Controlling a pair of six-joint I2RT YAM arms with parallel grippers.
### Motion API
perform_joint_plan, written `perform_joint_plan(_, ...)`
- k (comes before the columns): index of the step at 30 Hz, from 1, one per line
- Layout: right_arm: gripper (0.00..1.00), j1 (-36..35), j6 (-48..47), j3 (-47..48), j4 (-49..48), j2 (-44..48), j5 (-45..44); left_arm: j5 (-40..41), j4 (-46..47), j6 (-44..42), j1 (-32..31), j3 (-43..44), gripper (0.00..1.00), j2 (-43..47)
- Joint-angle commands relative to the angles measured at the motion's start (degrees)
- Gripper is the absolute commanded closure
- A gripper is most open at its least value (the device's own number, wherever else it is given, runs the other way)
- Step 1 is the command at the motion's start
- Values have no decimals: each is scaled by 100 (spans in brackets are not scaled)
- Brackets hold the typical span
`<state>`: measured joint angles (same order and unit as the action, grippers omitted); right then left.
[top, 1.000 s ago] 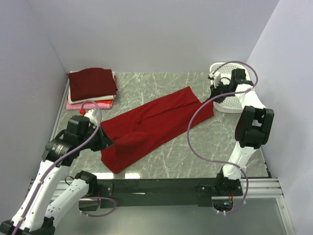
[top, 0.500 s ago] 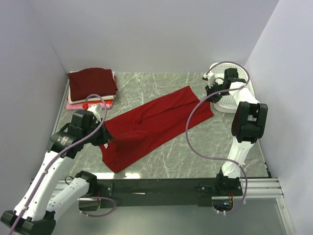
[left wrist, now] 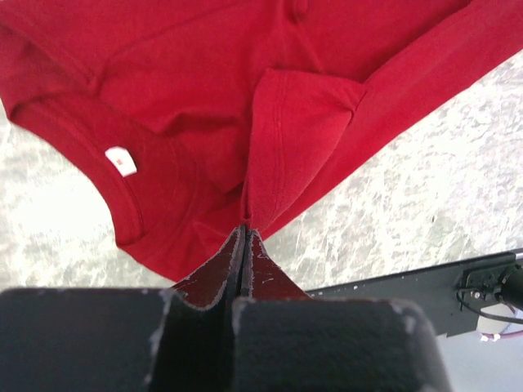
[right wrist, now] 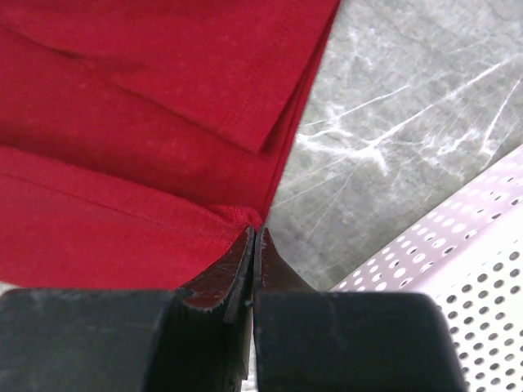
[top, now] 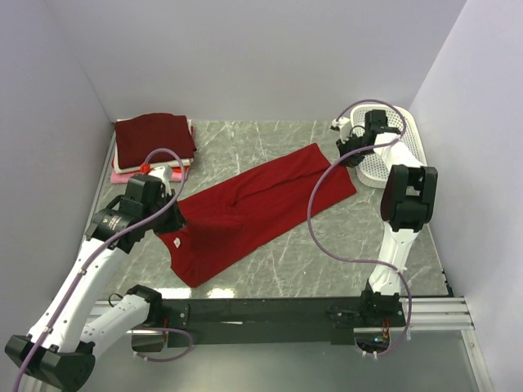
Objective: Fold and stack the t-shirts
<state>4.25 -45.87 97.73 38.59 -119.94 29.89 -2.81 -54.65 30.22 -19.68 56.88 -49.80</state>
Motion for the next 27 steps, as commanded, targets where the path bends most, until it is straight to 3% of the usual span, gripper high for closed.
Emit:
perform_joint_plan(1, 98, -30, 78, 334, -123, -91, -220, 123, 323, -218, 26, 323, 100, -82)
perform_joint_plan(27, 96, -153, 78, 246, -229, -205, -792, 509, 710, -842, 289, 517, 100, -935)
